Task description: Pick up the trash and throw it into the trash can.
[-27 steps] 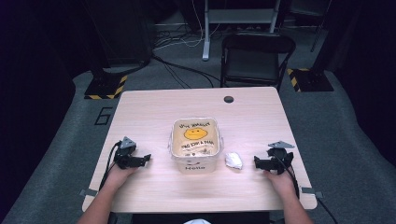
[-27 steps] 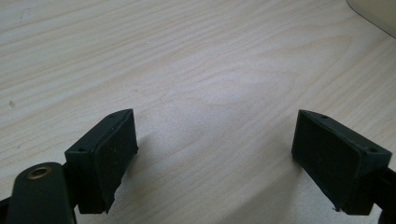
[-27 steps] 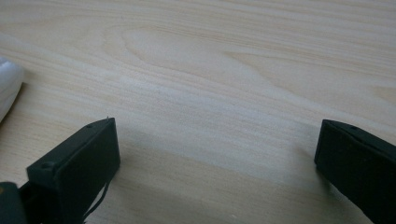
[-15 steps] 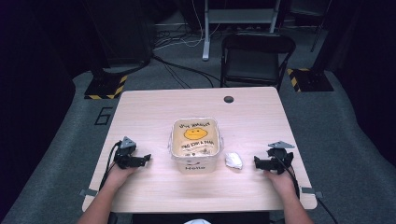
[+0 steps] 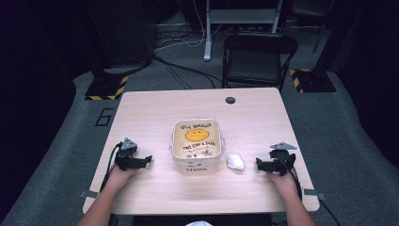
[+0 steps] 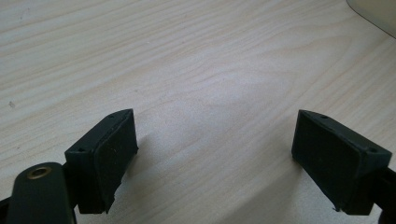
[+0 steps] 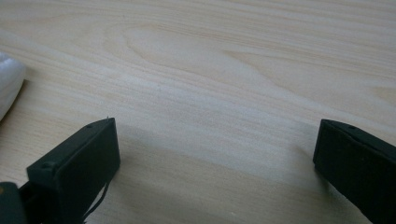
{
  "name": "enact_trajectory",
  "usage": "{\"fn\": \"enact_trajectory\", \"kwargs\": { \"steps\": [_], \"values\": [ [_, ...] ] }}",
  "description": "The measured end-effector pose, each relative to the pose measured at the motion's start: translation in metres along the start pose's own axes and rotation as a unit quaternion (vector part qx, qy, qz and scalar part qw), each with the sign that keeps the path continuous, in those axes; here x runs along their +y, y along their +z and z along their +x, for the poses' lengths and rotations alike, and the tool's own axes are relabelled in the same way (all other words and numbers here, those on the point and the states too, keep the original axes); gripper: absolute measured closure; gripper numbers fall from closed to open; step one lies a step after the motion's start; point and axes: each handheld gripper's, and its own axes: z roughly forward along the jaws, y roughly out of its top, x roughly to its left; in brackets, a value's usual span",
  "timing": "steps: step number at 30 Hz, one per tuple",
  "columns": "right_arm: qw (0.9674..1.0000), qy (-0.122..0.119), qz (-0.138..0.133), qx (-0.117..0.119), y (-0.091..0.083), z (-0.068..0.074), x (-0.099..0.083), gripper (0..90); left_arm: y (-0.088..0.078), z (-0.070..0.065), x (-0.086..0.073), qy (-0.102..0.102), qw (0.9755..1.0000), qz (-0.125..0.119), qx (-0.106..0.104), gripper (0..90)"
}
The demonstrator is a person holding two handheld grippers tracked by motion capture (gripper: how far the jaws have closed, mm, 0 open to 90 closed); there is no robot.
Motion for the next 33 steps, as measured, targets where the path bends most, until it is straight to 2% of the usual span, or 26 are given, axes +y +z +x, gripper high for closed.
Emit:
{"fn": "enact_trajectory", "kwargs": {
  "steps": [5,9,10,13,16,17,19,24,26,33],
  "values": [
    [1.0,0.0,0.006,-0.004,-0.001,0.0,0.002,2.2,0.0,0.0,0.0,0.0,1.0,0.0,0.0,14.1],
    [1.0,0.002,0.004,-0.007,-0.005,-0.001,0.004,15.4,0.0,0.0,0.0,-0.002,1.0,0.0,0.0,14.1],
    [1.0,0.003,0.002,-0.008,-0.006,-0.001,0.005,13.1,0.0,0.0,0.0,-0.002,1.0,0.0,0.0,14.1],
    [1.0,-0.001,-0.007,0.006,-0.011,-0.002,0.006,13.9,0.0,0.0,0.0,0.0,1.0,0.002,0.0,14.1],
    [0.9999,-0.005,-0.012,0.004,-0.014,-0.002,0.007,13.9,0.0,0.0,0.0,0.0,1.0,0.001,0.0,14.1],
    [0.9998,-0.012,-0.015,0.01,-0.017,-0.001,0.008,15.1,0.0,0.0,0.0,0.0,1.0,0.002,-0.001,14.1],
    [0.9997,-0.019,-0.015,0.006,-0.02,0.0,0.009,17.4,0.0,0.0,0.0,0.0,1.0,0.002,-0.001,14.1],
    [0.9994,-0.025,-0.019,0.013,-0.026,0.002,0.013,19.3,0.0,0.0,0.0,0.0,1.0,0.0,0.0,14.1],
    [0.9991,-0.023,-0.018,0.031,-0.03,0.004,0.016,19.6,0.0,0.0,0.0,0.0,1.0,0.0,0.0,14.2],
    [0.998,-0.039,-0.021,0.046,-0.04,0.01,0.023,25.0,0.0,0.0,0.0,0.0,1.0,0.0,0.0,14.2]
  ]
}}
